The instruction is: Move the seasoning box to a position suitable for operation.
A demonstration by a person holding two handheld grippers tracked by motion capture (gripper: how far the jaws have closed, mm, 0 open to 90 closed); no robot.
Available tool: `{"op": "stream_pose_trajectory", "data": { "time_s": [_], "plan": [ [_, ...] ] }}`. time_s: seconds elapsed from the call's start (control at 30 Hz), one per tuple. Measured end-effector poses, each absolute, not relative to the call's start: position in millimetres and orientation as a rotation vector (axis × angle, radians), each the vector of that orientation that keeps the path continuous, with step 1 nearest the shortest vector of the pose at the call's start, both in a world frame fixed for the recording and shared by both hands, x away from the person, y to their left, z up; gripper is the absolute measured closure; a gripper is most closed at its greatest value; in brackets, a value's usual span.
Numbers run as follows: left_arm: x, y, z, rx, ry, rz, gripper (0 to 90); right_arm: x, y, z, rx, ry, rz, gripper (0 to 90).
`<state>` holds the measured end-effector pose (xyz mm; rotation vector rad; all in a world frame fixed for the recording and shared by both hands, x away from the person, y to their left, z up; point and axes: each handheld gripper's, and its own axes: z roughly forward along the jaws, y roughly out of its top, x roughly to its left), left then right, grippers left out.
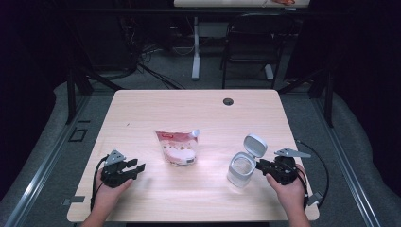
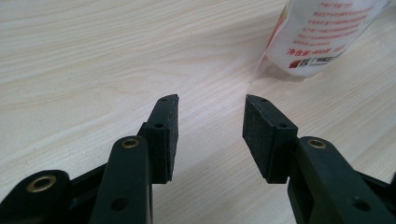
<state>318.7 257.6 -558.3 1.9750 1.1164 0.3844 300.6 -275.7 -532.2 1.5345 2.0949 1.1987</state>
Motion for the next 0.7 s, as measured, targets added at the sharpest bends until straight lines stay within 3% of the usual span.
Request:
{"op": "stream_pose_trajectory", "data": {
  "time_s": [0.53, 0.7],
  "plan": [
    [315, 260, -550, 1.963, 1.107, 0.408, 54.0, 278, -289, -527, 1.544, 2.055, 1.133, 65.6],
    [313, 263, -548, 1.928, 1.14, 0.367, 57.6, 275, -287, -528, 1.553, 2.037, 1.137, 61.2]
  ]
}}
